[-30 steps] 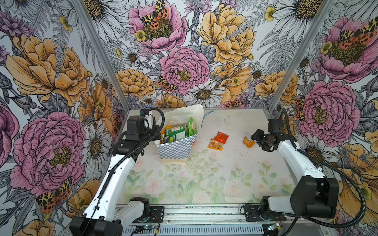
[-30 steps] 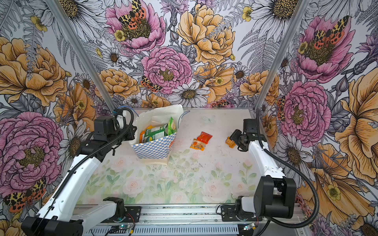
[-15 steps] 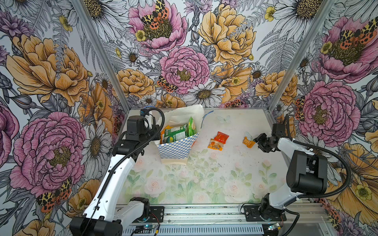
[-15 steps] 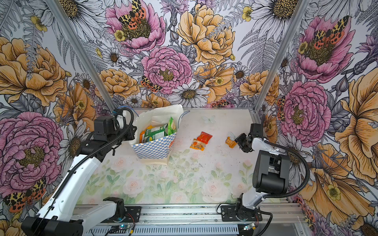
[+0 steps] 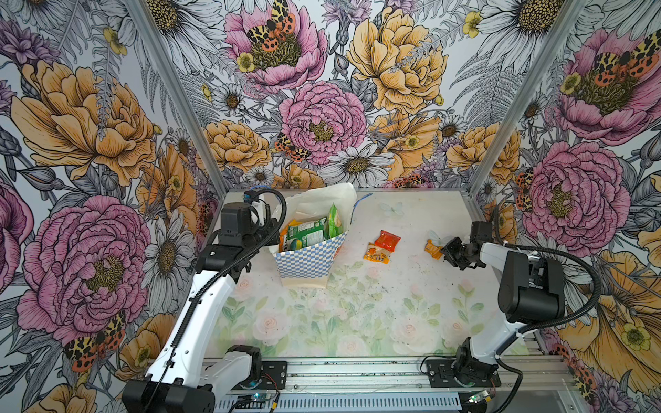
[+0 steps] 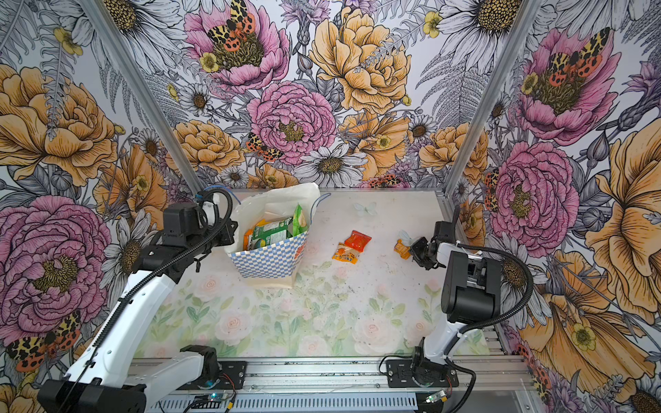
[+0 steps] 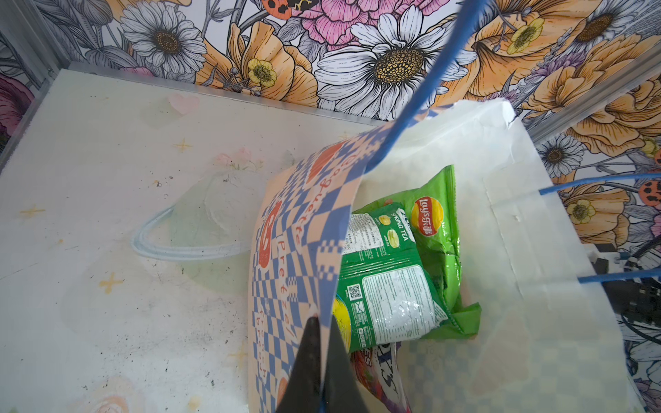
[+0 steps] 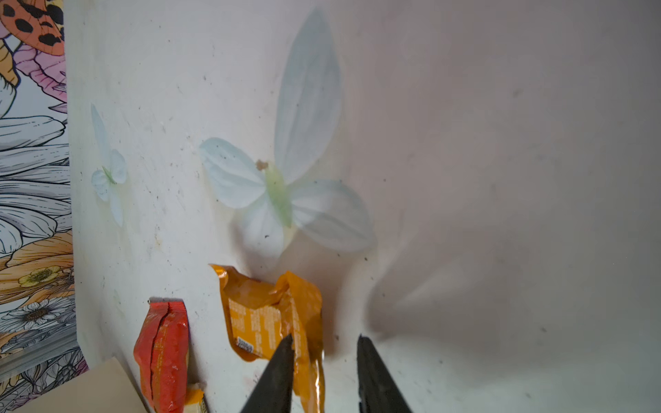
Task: Place the snacks into the paper bag
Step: 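Lower the right gripper onto the orange-yellow candy packet and close, then lift the orange-yellow packet and carry it over the paper bag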
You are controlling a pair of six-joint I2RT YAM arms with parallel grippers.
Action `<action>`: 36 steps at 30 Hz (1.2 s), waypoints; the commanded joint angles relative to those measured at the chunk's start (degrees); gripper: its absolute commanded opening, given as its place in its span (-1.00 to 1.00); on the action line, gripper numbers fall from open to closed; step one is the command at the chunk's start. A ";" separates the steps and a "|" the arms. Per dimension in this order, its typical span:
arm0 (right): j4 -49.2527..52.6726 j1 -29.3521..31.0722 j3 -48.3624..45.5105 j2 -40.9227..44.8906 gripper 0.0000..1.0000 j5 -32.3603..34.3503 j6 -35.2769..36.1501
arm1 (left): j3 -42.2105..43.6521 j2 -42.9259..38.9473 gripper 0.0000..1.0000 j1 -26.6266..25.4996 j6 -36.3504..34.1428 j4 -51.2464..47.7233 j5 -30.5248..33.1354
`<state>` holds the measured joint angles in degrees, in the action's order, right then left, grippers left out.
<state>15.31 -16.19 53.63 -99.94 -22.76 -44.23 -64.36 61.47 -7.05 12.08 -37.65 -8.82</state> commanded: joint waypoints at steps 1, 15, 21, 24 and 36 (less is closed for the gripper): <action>-3.24 0.43 -0.80 -1.19 -0.45 -0.70 -0.76 | -0.58 -1.64 -1.00 0.55 0.40 4.68 -0.32; -5.79 2.11 -1.12 -1.59 -1.00 -1.04 -2.10 | -0.65 -1.73 -1.00 0.39 0.40 4.69 -0.88; -5.48 2.30 -2.44 2.03 -1.00 -0.54 -1.70 | -0.66 -1.71 -1.00 0.28 0.36 4.62 -0.87; -5.13 2.30 -3.25 4.18 -1.00 -0.88 -1.74 | -0.63 -1.71 -1.00 0.34 0.39 4.64 -0.91; 2.83 3.87 -7.77 21.32 -1.00 -0.95 0.37 | -0.62 -1.89 -1.00 0.15 0.34 4.69 -1.10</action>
<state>15.40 -13.10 46.22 -82.81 -23.83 -45.36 -64.34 61.47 -7.05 12.10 -37.67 -8.84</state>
